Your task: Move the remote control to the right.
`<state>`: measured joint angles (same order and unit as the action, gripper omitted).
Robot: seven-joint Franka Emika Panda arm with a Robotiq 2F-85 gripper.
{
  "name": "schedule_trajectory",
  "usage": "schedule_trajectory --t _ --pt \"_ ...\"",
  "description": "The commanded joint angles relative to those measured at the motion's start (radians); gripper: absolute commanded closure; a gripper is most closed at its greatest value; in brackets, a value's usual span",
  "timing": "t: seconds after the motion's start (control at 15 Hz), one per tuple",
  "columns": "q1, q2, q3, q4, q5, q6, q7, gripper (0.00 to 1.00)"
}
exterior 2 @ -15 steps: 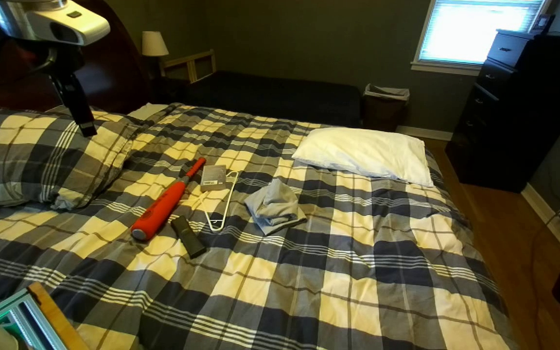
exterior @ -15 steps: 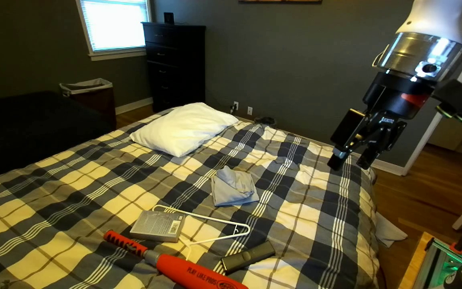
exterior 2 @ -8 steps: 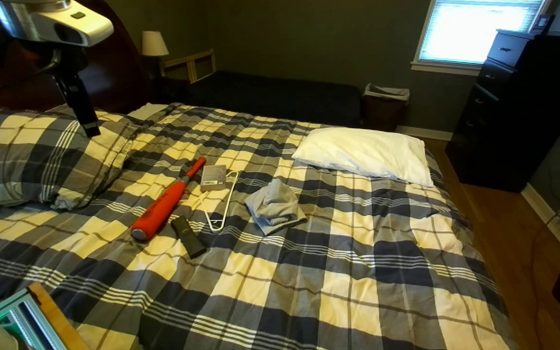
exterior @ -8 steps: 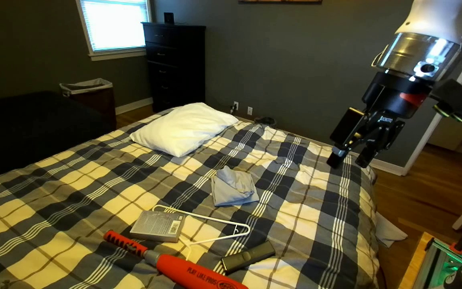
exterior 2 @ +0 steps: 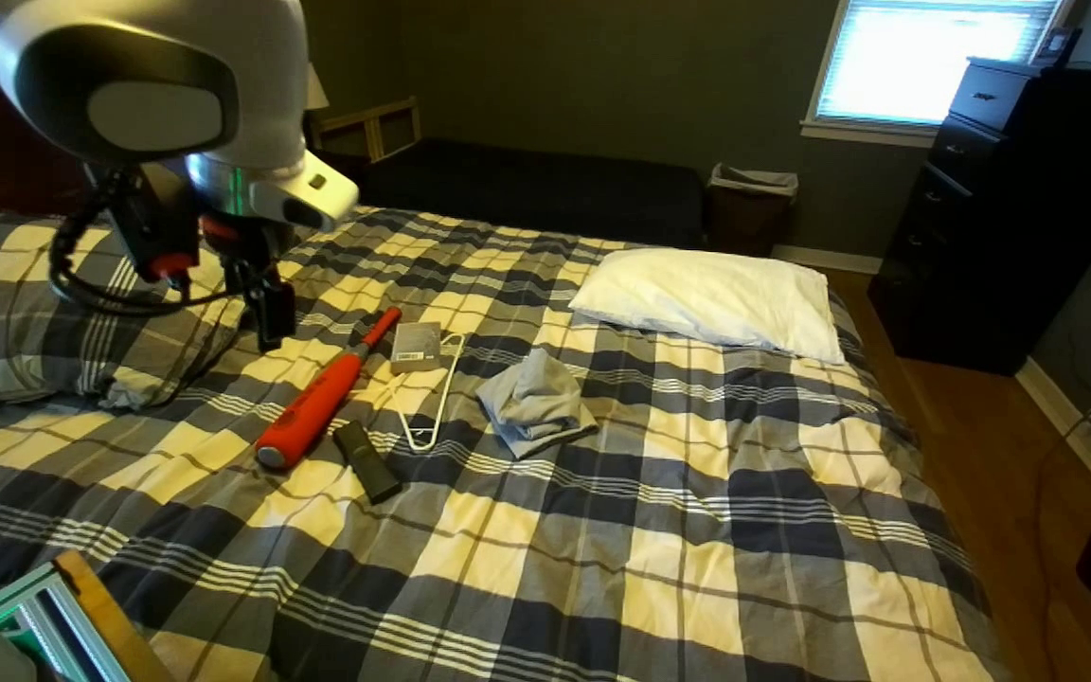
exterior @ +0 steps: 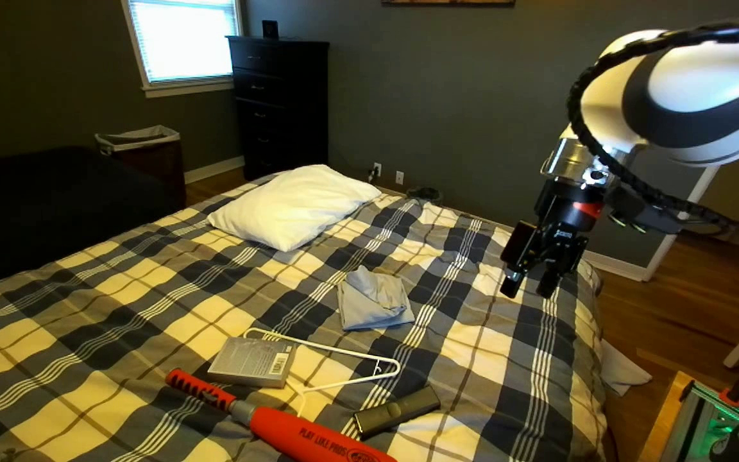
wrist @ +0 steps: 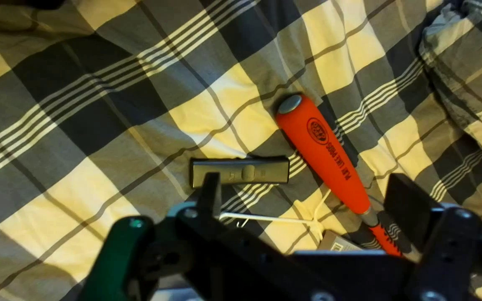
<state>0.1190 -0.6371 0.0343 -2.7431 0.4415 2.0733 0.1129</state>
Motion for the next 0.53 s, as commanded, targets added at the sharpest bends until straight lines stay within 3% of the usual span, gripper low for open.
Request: schedule_trajectory --t 0.0,0.47 --pt "-0.008 0.036 -0.022 0.003 0.022 -0.002 -0.041 0.00" --pt "-0.003 0.081 -0.044 0.020 0.043 -0.001 -0.076 0.00"
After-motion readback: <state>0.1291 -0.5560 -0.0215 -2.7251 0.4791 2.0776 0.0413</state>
